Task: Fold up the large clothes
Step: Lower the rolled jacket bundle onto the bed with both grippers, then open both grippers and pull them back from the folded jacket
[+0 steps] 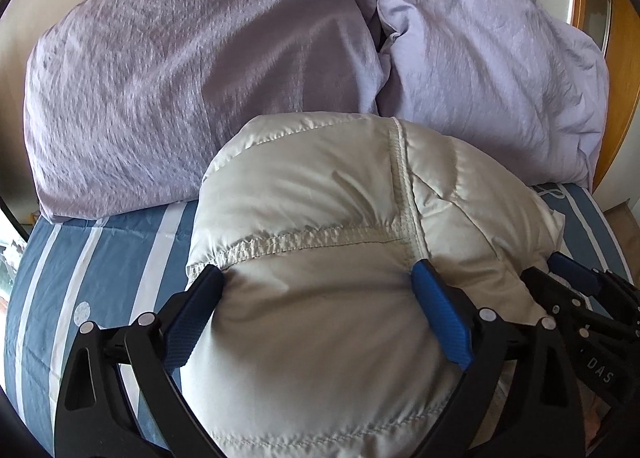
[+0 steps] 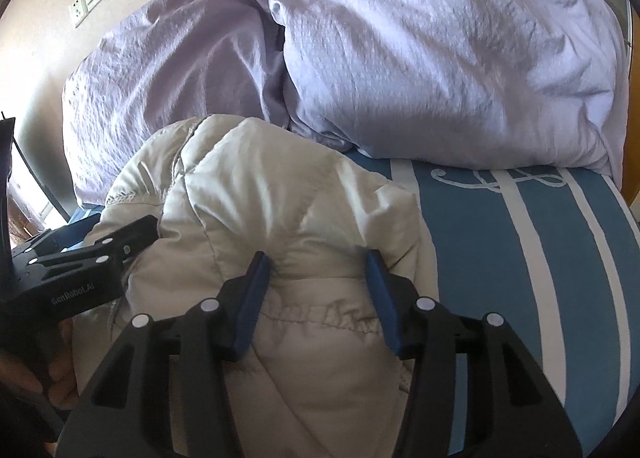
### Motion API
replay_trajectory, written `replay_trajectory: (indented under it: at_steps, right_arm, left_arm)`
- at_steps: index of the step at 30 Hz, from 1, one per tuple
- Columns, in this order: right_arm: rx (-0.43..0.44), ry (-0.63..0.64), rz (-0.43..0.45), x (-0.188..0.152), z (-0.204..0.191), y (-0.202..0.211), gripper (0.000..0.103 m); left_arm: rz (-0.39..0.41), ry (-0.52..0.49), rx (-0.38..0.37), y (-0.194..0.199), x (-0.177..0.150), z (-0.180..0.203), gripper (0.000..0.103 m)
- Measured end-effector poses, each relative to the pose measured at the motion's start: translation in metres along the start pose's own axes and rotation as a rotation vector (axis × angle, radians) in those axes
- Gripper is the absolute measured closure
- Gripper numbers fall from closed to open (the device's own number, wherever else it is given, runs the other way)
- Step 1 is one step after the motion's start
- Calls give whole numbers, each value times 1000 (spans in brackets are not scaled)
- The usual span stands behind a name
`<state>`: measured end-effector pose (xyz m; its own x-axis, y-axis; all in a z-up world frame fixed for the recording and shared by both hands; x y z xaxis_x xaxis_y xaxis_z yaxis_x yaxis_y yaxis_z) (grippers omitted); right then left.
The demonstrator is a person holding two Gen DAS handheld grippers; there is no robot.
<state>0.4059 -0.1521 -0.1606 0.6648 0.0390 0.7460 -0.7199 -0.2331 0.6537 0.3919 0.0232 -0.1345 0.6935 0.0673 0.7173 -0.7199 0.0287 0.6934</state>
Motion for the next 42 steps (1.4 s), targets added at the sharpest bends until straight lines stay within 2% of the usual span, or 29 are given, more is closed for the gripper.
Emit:
replay_trajectory:
  at_steps: [11,26,33,36,37,38,39,42]
  right_arm:
    - [-20,10,43,-8,1,-10,48]
    - [-33,19,59,-11,-2,-16,47]
    - [-31,17,30,-8,-2,-14,45]
    - [-49,17,11,-6,0,-8,38]
    - [-58,16,6,-6,1,-5,32]
    - [-76,11,2,-6,3,-2,22]
    - [-93,1,-5,-6,6,1,18]
    - [-94,-56,-32,-10,18,10,17]
  left_arm:
    - [24,-25,12,-8,0,-1,5]
    - [36,-31,19,-15,-2,-2,3]
    - [40,-32,31,-11,-2,-1,3]
    - [38,-27,31,-2,-3,-2,2]
    - [40,-25,28,3,-4,-1,2]
    - [44,-24,25,8,-5,-1,2]
    - [48,-24,22,14,-7,-1,2]
    - [50,-19,-2,28,-14,1,2]
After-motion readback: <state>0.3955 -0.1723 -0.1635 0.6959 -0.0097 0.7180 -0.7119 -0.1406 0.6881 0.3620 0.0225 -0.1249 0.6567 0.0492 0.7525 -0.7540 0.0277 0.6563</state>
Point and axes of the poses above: each gripper's, at about its wrist camera, not at the fingertips, and y roughly against the way its jaws point, z to its right, x to its top, the point moved 5 cm from there along -y, roughly the way its jaws point, and after that the axes turned 9 degrees about -x, right-handed, at the moved point
